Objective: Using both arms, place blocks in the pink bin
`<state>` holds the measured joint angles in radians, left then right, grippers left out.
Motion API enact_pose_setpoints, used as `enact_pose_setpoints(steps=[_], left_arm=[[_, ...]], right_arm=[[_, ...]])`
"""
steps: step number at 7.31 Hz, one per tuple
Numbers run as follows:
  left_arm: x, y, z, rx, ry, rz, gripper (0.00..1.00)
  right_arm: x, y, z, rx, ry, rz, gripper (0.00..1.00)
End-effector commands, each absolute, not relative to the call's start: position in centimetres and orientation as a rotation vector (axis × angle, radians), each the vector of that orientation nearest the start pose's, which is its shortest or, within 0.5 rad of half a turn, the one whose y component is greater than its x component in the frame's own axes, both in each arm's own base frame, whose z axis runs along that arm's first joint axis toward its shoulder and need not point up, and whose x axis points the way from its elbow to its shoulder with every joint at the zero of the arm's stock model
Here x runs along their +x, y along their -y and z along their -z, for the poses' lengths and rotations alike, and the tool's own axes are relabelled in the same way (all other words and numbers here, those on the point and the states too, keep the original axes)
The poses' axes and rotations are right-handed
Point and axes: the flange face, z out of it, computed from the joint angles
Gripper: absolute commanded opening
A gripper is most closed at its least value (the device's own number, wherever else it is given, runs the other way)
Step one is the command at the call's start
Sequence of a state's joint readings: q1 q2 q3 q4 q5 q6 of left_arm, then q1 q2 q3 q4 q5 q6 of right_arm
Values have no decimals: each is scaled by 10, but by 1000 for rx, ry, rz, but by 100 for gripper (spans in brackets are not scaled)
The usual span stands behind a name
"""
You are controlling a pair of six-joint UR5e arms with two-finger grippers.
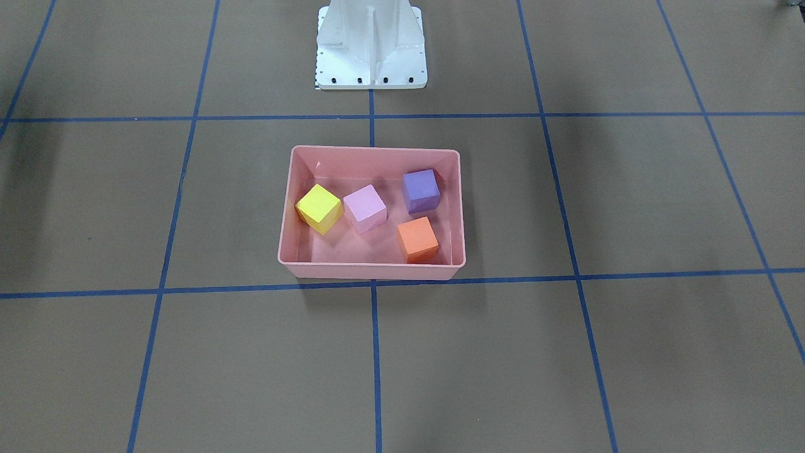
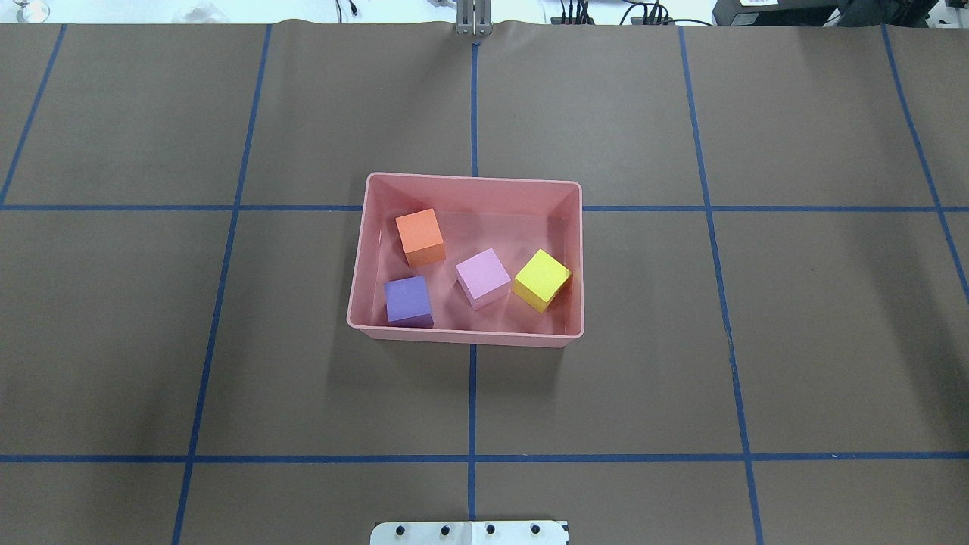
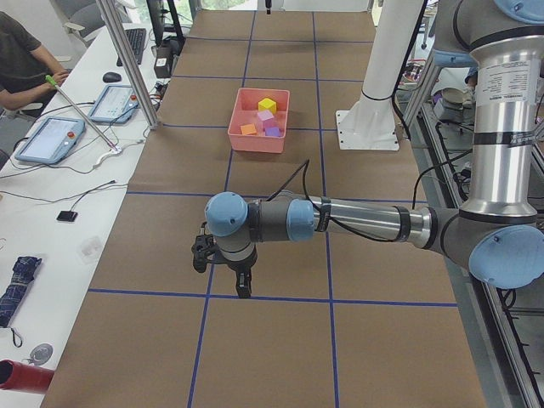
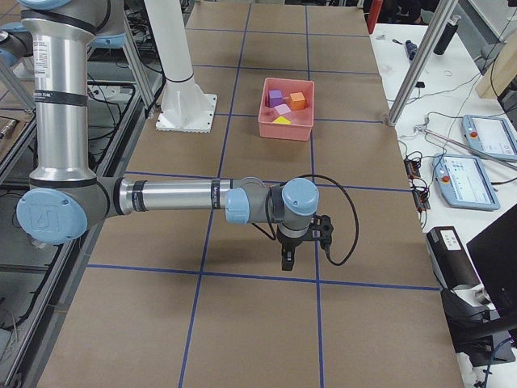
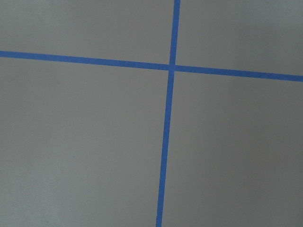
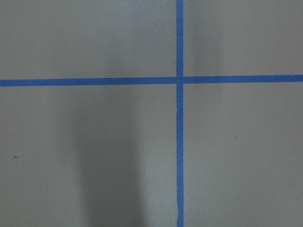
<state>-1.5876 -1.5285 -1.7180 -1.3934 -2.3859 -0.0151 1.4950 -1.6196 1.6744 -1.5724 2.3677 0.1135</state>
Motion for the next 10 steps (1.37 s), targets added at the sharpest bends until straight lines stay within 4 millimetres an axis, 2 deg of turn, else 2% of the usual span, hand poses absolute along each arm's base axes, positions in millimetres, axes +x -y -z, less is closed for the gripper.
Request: enact_pose_setpoints(steps=[1, 2, 5, 10], left_arm=[[-70, 464, -628, -74, -790, 61, 100], [-71, 465, -639, -87, -777, 63, 100], [-69, 467, -655, -54, -773, 45, 100], [-69, 468, -653, -45, -779, 39, 100]], right_arm=[[26, 477, -627, -20, 799, -13, 100], [26, 477, -627, -20, 799, -13, 100], [25, 477, -629, -24, 800, -14, 100], [26, 478, -627, -19, 799, -10, 100]])
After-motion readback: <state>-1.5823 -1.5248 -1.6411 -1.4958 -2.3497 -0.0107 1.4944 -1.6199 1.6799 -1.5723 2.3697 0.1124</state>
